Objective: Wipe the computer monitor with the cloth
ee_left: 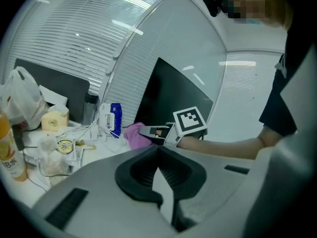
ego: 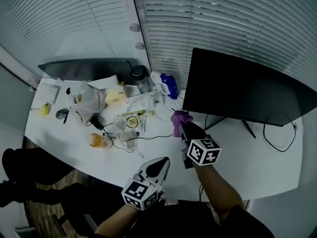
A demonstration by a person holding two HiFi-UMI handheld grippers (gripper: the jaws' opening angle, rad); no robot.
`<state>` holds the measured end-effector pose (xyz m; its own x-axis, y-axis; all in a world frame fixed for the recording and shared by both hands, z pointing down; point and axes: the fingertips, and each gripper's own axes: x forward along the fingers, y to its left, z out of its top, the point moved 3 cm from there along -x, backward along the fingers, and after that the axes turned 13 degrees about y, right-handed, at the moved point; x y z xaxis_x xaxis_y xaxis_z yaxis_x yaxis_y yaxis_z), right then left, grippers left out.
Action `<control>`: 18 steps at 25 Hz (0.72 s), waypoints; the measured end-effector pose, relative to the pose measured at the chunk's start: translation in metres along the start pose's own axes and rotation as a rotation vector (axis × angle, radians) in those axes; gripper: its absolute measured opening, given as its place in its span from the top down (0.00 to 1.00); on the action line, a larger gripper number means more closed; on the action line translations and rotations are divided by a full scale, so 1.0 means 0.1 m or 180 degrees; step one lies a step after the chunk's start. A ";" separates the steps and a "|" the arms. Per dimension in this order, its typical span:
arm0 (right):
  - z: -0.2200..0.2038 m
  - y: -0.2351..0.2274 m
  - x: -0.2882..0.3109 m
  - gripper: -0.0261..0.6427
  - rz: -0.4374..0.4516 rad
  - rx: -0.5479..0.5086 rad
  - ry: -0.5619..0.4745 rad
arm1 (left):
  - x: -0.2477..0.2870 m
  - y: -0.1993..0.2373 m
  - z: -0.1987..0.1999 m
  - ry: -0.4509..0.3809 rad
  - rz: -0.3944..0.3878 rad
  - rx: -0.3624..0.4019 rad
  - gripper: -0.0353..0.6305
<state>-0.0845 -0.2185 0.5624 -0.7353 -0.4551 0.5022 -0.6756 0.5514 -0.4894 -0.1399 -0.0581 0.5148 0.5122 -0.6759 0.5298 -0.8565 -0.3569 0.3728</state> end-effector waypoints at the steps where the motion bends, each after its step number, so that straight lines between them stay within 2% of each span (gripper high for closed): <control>1: 0.00 -0.04 0.04 0.85 0.0000 0.0010 0.0020 | 0.02 0.01 0.00 0.0005 0.0008 -0.0007 0.94; 8: 0.01 -0.28 0.28 0.85 0.0004 0.0112 0.0085 | 0.13 0.03 0.05 0.0035 0.0089 0.0056 0.94; 18: 0.10 -0.33 0.43 0.85 0.0014 0.0060 0.0049 | 0.16 0.09 0.00 0.0141 0.0123 0.0011 0.94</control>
<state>-0.0940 -0.2637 0.5929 -0.7374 -0.4417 0.5110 -0.6734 0.5399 -0.5050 -0.1395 -0.0720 0.5264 0.4809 -0.6602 0.5769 -0.8759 -0.3332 0.3489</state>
